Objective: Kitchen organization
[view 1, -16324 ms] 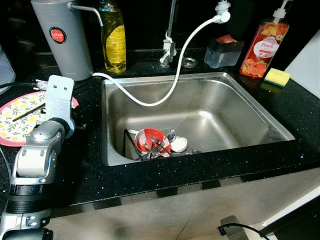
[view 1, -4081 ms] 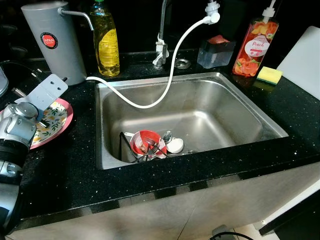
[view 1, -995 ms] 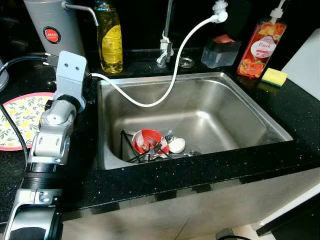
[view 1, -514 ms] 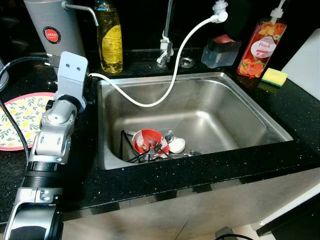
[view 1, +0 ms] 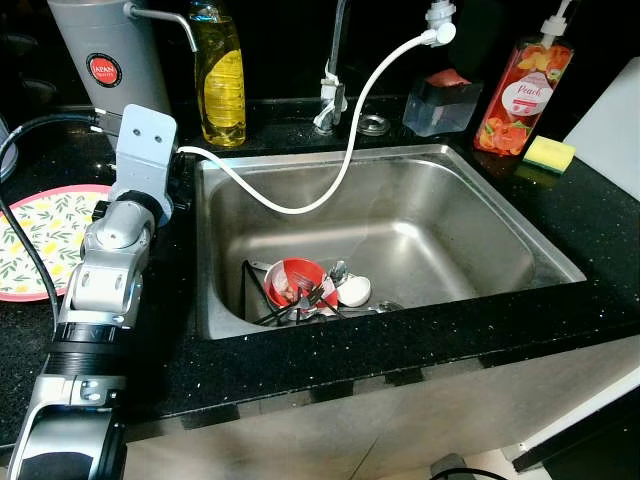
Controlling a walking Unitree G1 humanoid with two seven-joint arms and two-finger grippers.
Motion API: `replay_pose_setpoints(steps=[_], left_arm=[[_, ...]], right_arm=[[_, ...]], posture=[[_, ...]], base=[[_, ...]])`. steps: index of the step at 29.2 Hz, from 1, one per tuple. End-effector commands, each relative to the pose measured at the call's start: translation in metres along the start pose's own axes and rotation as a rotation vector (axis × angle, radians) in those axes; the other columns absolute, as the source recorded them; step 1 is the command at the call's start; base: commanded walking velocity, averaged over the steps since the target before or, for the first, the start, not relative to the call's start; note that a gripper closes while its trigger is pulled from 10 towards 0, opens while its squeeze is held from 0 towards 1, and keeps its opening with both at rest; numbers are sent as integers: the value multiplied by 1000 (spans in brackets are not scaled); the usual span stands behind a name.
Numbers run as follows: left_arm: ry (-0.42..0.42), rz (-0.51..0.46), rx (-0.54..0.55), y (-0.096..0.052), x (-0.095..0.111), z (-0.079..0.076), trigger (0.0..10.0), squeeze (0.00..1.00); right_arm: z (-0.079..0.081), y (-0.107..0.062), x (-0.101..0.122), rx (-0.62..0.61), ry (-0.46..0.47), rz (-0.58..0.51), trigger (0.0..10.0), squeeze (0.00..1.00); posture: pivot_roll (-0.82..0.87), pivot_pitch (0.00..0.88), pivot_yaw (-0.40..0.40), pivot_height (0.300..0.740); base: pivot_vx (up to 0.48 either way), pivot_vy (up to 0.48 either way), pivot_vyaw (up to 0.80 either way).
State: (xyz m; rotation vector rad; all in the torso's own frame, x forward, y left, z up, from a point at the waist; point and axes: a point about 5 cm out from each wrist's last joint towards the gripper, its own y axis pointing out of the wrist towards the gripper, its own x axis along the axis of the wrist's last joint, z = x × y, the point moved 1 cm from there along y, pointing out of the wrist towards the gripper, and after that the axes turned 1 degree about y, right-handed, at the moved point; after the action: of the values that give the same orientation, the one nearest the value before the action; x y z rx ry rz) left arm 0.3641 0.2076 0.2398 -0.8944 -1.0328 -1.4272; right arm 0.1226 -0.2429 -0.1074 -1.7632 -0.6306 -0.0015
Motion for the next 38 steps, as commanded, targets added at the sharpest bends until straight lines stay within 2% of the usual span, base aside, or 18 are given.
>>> replay_pose_setpoints(steps=[1, 38], left_arm=[[20, 0, -8, 2, 1, -3, 10000, 0], [24, -1, -12, 2, 1, -4, 10000, 0]], right_arm=[[-1, -1, -4, 1, 5, 9, 10000, 0], [2, 0, -3, 2, 10, 7, 10000, 0]], posture=[[68, 0, -41, 740], [64, 0, -36, 740]], base=[[0, 0, 0], [0, 0, 0]])
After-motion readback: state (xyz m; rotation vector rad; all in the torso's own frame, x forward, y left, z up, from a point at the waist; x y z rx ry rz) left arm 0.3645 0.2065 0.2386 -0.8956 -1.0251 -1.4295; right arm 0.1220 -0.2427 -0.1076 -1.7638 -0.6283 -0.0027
